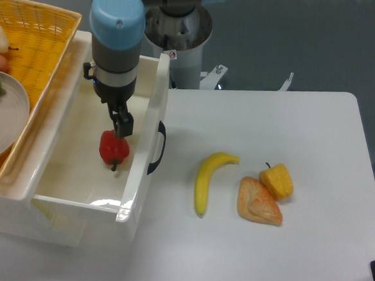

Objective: Place the red pepper in the upper white drawer

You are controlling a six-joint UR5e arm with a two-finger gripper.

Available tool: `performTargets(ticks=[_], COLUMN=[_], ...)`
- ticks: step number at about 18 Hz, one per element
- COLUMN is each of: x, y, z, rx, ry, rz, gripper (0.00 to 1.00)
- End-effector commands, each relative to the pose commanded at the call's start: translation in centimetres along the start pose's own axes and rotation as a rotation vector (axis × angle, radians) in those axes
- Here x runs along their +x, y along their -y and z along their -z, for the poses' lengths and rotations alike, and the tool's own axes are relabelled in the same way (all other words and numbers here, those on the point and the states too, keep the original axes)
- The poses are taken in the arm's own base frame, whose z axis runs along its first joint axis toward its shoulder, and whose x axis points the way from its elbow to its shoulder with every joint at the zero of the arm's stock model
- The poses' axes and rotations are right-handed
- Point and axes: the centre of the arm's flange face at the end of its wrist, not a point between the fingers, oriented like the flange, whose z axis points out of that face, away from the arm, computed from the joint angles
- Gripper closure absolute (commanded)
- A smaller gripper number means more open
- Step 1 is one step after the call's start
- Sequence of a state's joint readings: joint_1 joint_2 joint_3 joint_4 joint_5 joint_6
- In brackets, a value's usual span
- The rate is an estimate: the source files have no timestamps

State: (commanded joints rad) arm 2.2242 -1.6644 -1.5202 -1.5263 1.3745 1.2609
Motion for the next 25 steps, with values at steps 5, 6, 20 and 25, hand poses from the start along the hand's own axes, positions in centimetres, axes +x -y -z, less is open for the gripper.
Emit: performTargets(ticks=[5, 6, 20, 25], x=[-0.5, -0.6, -1.6, -1.9], y=[-2.0, -2.2, -7.3, -8.6], z=[1.7, 1.8, 4.7, 4.0], rx=[0.046, 0.046, 0.023, -0.073], ry=[0.019, 0.019, 0.088, 0.106], rz=[0.048, 0.053, 0.275, 0.287], gripper=[0.1, 0.1, 0.0, 0.0])
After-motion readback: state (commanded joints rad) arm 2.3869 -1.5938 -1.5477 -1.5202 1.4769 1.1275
